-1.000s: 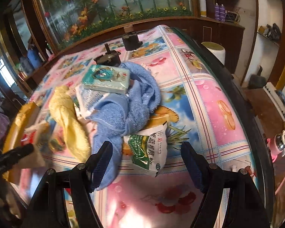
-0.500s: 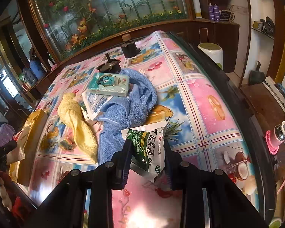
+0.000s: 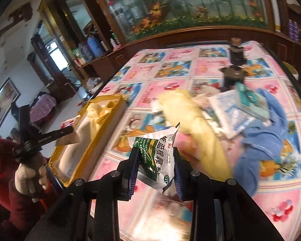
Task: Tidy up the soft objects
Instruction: 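Carry both packets into the white tray and open both grippers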
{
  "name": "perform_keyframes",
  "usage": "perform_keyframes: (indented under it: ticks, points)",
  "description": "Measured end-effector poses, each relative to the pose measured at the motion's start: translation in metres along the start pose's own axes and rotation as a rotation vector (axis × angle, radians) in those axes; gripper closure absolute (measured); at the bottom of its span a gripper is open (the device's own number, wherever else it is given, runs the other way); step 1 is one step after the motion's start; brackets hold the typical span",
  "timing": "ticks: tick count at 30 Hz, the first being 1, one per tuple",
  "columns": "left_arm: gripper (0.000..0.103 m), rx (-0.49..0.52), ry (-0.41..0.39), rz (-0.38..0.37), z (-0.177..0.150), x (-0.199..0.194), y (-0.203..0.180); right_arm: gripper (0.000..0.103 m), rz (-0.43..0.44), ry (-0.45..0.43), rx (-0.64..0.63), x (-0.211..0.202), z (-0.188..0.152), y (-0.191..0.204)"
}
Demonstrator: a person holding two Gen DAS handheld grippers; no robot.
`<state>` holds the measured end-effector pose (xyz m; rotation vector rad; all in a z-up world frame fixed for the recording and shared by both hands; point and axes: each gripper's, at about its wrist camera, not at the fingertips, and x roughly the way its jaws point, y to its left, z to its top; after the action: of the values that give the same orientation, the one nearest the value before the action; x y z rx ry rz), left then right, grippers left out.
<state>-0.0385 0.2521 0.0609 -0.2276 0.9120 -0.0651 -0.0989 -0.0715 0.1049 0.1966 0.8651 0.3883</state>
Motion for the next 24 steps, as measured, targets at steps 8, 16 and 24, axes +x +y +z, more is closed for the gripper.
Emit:
perform_keyframes:
  ticks: [8,16,24]
  points:
    - [0.056,-0.013,0.059,0.050,0.013,0.035,0.029,0.071,0.103,0.100,-0.208,0.080,0.023,0.114]
    - [0.050,-0.085,-0.023,-0.012,0.039,0.023,0.052,0.071,0.102,0.191,-0.356,0.145,0.024,0.180]
    - [0.040,-0.153,-0.118,-0.048,0.039,-0.017,0.065,0.048,0.068,0.189,-0.393,0.171,0.024,0.191]
